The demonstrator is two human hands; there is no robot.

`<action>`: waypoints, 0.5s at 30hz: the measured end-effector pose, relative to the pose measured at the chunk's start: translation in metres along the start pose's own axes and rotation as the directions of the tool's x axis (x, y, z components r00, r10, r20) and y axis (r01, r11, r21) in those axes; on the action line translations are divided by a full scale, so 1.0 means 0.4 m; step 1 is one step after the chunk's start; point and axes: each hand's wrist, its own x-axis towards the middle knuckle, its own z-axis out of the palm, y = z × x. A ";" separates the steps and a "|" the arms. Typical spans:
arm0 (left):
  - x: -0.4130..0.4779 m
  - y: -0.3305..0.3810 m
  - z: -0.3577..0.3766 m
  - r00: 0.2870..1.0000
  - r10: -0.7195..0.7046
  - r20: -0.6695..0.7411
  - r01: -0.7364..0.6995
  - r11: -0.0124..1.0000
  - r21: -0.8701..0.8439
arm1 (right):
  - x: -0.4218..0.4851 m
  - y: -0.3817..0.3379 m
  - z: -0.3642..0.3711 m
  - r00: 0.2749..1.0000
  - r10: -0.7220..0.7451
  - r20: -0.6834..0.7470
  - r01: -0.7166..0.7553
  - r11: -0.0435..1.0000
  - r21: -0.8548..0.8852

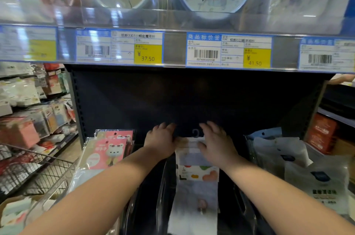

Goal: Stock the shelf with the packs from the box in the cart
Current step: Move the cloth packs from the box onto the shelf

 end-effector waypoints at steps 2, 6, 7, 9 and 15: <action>-0.019 -0.013 -0.021 1.000 0.023 -0.015 -0.019 0.978 0.206 | 0.006 -0.032 -0.010 0.993 -0.093 0.078 0.104 0.983 -0.151; -0.056 -0.069 -0.043 0.998 -0.051 -0.023 0.056 0.958 0.280 | 0.014 -0.092 0.001 0.968 -0.199 0.151 0.228 0.951 -0.211; -0.068 -0.088 -0.047 0.996 -0.085 -0.024 0.089 0.957 0.275 | 0.019 -0.106 0.008 0.963 -0.218 0.157 0.248 0.946 -0.207; -0.102 -0.128 -0.056 0.989 -0.143 -0.031 0.145 0.947 0.286 | 0.028 -0.139 0.024 0.952 -0.256 0.170 0.287 0.938 -0.196; -0.222 -0.237 -0.085 0.946 -0.324 -0.005 0.301 0.873 0.384 | 0.027 -0.274 0.078 0.906 -0.385 0.176 0.404 0.910 -0.093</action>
